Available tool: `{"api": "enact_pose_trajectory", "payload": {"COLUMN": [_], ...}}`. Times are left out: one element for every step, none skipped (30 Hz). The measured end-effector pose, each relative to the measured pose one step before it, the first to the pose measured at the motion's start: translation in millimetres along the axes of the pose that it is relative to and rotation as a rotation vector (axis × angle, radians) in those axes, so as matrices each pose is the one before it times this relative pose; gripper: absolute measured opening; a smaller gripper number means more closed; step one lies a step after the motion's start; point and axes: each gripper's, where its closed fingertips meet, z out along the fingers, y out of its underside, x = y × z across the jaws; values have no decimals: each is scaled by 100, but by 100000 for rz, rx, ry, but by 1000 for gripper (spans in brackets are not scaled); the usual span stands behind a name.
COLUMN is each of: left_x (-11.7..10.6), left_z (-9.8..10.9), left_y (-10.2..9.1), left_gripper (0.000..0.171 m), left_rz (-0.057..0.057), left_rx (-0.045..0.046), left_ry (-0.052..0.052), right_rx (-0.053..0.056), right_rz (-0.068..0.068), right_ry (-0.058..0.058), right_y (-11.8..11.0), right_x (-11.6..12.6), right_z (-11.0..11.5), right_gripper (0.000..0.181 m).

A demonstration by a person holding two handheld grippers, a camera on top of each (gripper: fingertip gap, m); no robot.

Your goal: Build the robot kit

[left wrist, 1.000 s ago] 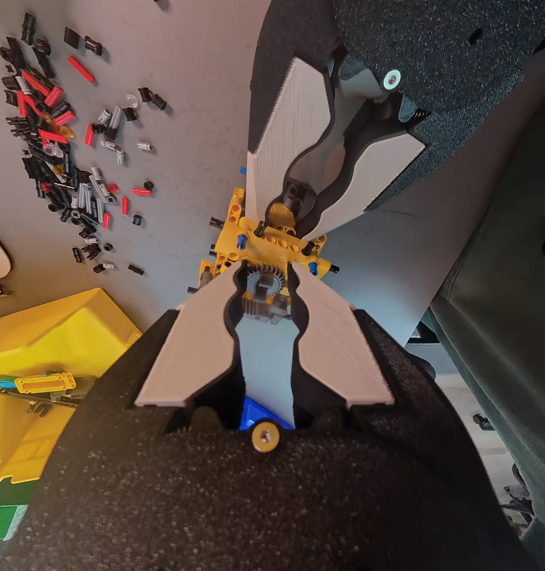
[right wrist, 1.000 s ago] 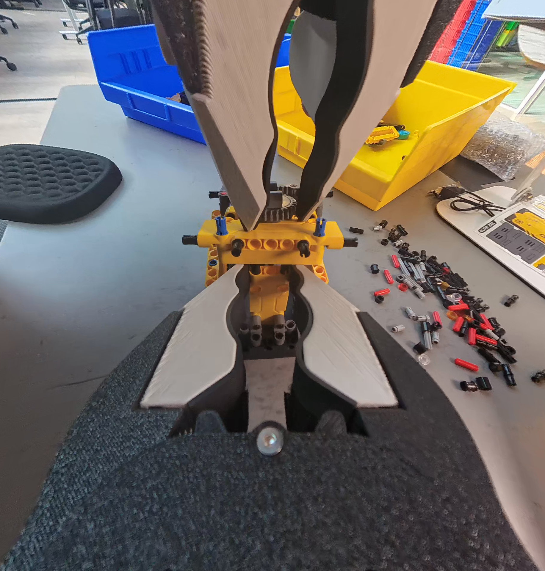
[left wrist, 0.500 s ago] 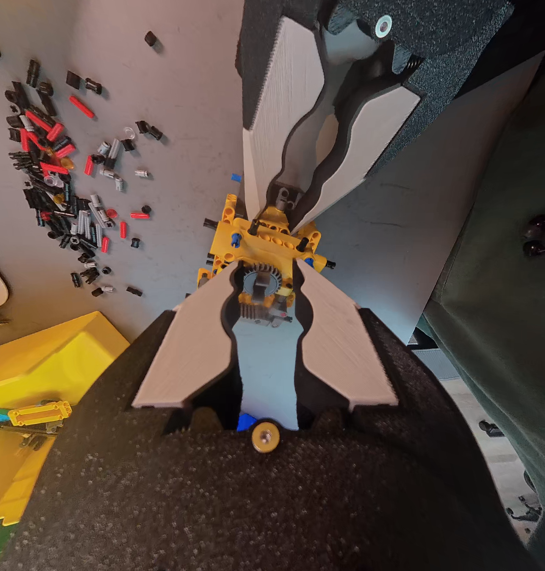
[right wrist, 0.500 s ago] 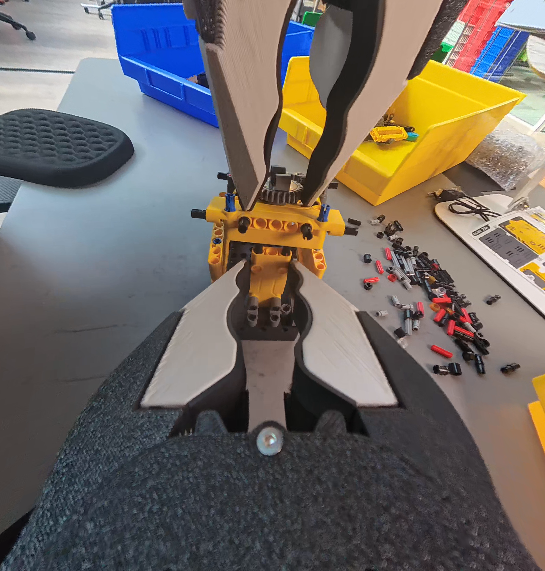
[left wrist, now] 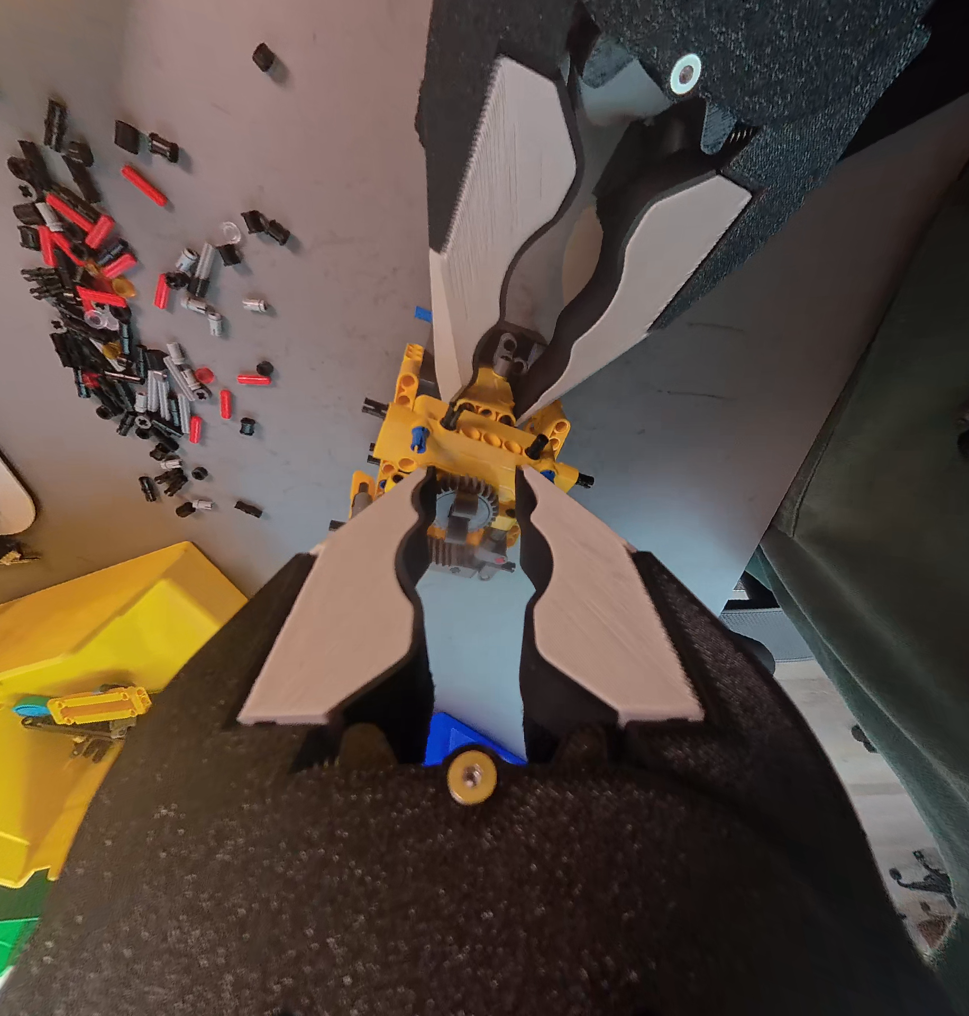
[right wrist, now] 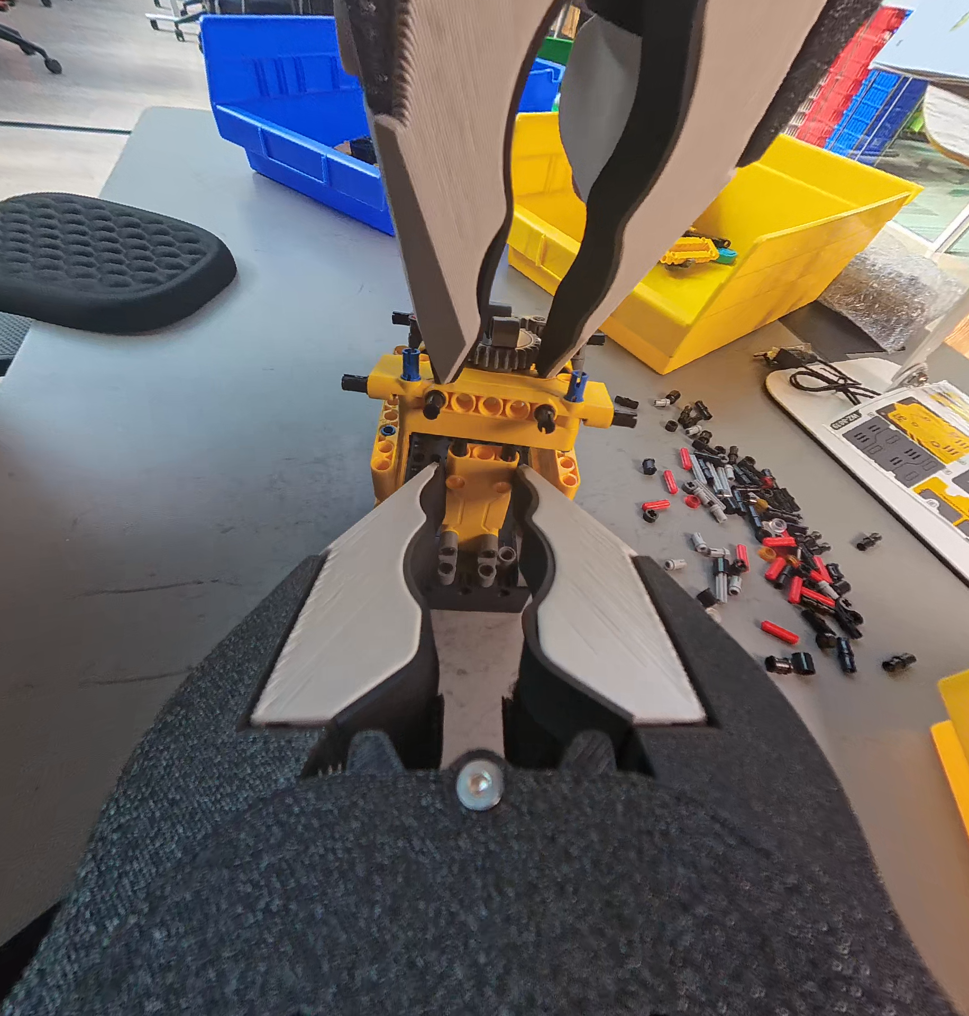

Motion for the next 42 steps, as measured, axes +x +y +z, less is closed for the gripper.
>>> {"api": "enact_pose_trajectory", "payload": {"left_x": [-18,-21,-23,-20,-12,-15,-4,0,3,5,-46,-174,-166,42,57,-54,-16,-87,-40,-50,-176,-366,-529,-436,-328,-481,-264,-86,67,162,115,-49,-215,-221,-90,66,262,327,405,394,471,537], "left_z": [5,12,-1,-2,8,-2,-9,-3,-18,-34,-52,-79,-115,-242,-396,-519,-594,-602,-515,-401,-289,-181,-85,-5,50,87,130,72,-295,-382,-321,-347,-301,-272,-255,-289,-326,-341,-328,-290,-215,-125], "left_y": [15,10,5,0,-1,0,-3,1,8,12,51,6,-104,-279,-226,-269,-294,-91,105,330,573,792,884,919,947,865,1060,1017,211,229,258,230,374,339,276,264,213,175,283,411,430,308], "left_gripper": [25,25,24,24,24,24,24,24,24,25,26,27,28,32,36,38,41,42,46,49,52,55,57,57,59,62,65,72,73,74,79,80,82,82,82,83,82,82,82,83,84,86], "left_rz": [-889,-1097,-1105,-896,-871,-770,-881,-576,-255,716,1114,731,684,4,-1198,-1272,-1298,-2841,-3638,-3996,-4541,-5355,-5562,-5332,-5470,-5228,-3430,-2016,-578,-1632,-809,1170,3089,3880,3614,2509,894,-823,-2175,-3089,-2961,-2152], "left_rx": [-113,145,236,328,452,577,783,975,1162,1280,1365,1701,2635,4242,4505,5979,7376,7401,7365,7433,7242,6752,6721,6639,5931,5603,3203,1868,5354,2935,1486,804,-602,-340,148,310,509,756,-289,-1380,-1424,-150], "left_ry": [296,350,197,39,14,-57,63,-36,-298,-700,-1157,-1766,-1701,-90,715,256,313,-273,-5,-168,-896,-1969,-2947,-2250,-1416,-2376,-1272,-371,174,1147,1381,114,-992,-1091,-290,753,1972,2287,2236,1362,803,357], "right_rx": [-44,-59,-89,-176,-82,-36,-27,28,29,-158,-406,-523,-241,-217,-12,-152,-577,-1120,-1152,-1367,-1438,-1182,-1350,-1303,-1188,-525,-527,-1276,-1662,-916,360,465,-30,-297,-827,-986,-1209,-535,412,744,1199,1280], "right_rz": [-257,-309,-225,-135,-300,2,43,107,209,874,1671,1554,823,64,-225,557,1363,2349,2191,2459,3186,2648,2074,1254,246,-446,-306,-1467,-1514,-1417,-1592,-1902,-1172,330,1021,942,200,-1095,-2603,-3834,-4688,-4743], "right_ry": [274,310,332,253,216,126,67,-18,-65,-175,-19,1161,1472,748,448,502,712,1792,2188,3084,2801,3624,3797,3930,2761,2255,447,-1218,-2141,-1658,-1840,-3174,-1800,-147,-1216,-2526,-2140,-1272,-965,-834,-1014,762], "right_y": [-6,-2,-12,2,3,-11,2,-2,-1,20,12,43,26,2,-4,19,13,40,31,33,28,14,10,-15,-7,-87,-80,42,164,85,-105,-100,73,115,168,175,226,119,-44,-162,-280,-365], "right_x": [8,6,16,9,2,0,-3,0,-4,-4,51,211,251,104,19,41,62,185,207,288,177,200,85,-38,-350,-586,-979,-1299,-1426,-1283,-1141,-1162,-714,-219,-203,-299,-221,-140,-139,-94,-1,468], "right_z": [8,-2,11,4,-4,4,-2,2,2,2,15,45,68,59,21,-1,-15,1,15,7,28,47,74,88,146,139,167,193,222,139,-43,-156,-195,-251,-291,-326,-394,-500,-642,-811,-938,-994], "right_gripper": [22,22,21,21,21,21,21,21,22,22,22,22,22,22,22,22,22,23,23,22,22,22,23,23,23,23,24,28,34,41,44,49,47,38,35,35,35,34,34,34,33,32]}}
